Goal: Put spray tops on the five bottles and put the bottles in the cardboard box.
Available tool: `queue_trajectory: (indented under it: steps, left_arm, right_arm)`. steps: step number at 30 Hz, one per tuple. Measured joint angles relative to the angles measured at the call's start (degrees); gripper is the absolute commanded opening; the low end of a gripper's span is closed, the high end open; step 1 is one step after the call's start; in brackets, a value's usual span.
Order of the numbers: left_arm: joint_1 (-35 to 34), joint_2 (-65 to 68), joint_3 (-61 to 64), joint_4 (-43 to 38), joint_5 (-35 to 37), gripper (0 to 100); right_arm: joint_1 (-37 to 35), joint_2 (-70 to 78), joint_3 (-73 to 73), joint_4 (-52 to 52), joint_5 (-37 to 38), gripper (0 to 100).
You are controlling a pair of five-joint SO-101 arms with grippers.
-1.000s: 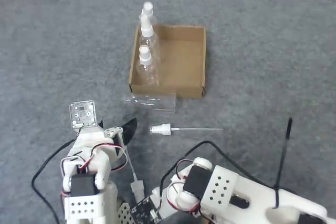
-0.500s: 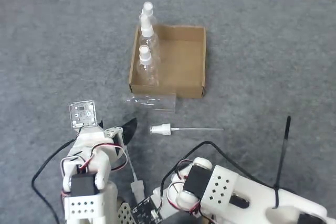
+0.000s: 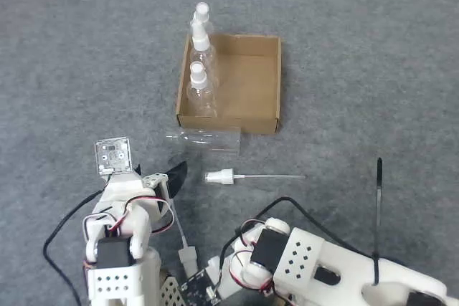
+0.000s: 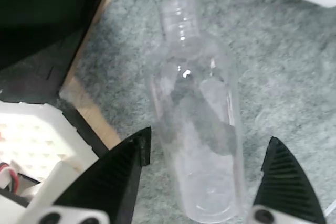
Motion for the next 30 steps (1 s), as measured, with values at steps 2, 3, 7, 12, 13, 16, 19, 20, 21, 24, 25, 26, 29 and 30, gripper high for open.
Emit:
queue_trajectory:
  steps: [2, 3, 7, 12, 13, 16, 19, 20, 21, 24, 25, 26, 29, 30]
  left_arm:
    - [0.0, 0.0, 0.0, 0.0, 0.0, 33]
    - [0.0, 0.0, 0.0, 0.0, 0.0, 33]
    - [0.0, 0.0, 0.0, 0.0, 0.0, 33]
    - [0.0, 0.0, 0.0, 0.0, 0.0, 33]
    - [0.0, 0.0, 0.0, 0.0, 0.0, 33]
    - [0.0, 0.0, 0.0, 0.0, 0.0, 33]
    - [0.0, 0.0, 0.0, 0.0, 0.0, 33]
    - [0.0, 0.0, 0.0, 0.0, 0.0, 33]
    - [0.0, 0.0, 0.0, 0.0, 0.0, 33]
    - [0.0, 0.0, 0.0, 0.0, 0.0, 33]
    - [0.0, 0.0, 0.0, 0.0, 0.0, 33]
    - [0.0, 0.0, 0.0, 0.0, 0.0, 33]
    - [0.0, 0.0, 0.0, 0.0, 0.0, 33]
    - [0.0, 0.0, 0.0, 0.0, 0.0, 33]
  right_arm:
    - [0.0, 0.0, 0.0, -0.3, 0.0, 29.2]
    - [0.0, 0.0, 0.0, -0.4, 0.0, 29.2]
    - [0.0, 0.0, 0.0, -2.0, -1.0, 29.2]
    - [0.0, 0.0, 0.0, -3.1, -2.1, 29.2]
    - [0.0, 0.0, 0.0, -3.3, -2.2, 29.2]
    - [0.0, 0.0, 0.0, -4.0, -2.2, 26.9]
    - [0.0, 0.0, 0.0, -4.0, -2.2, 20.4]
    - [0.0, 0.0, 0.0, -4.0, -2.2, 18.8]
    - [0.0, 0.0, 0.0, -4.0, -2.2, 17.9]
    - [0.8, 0.0, 0.0, -4.0, -2.2, 17.7]
    - [1.7, 0.0, 0.0, -4.0, -2.2, 17.7]
    - [2.5, 0.0, 0.0, -4.0, -2.2, 17.7]
    - [6.4, 0.0, 0.0, -5.0, -2.2, 17.7]
    - [7.9, 0.0, 0.0, -5.1, -2.3, 17.7]
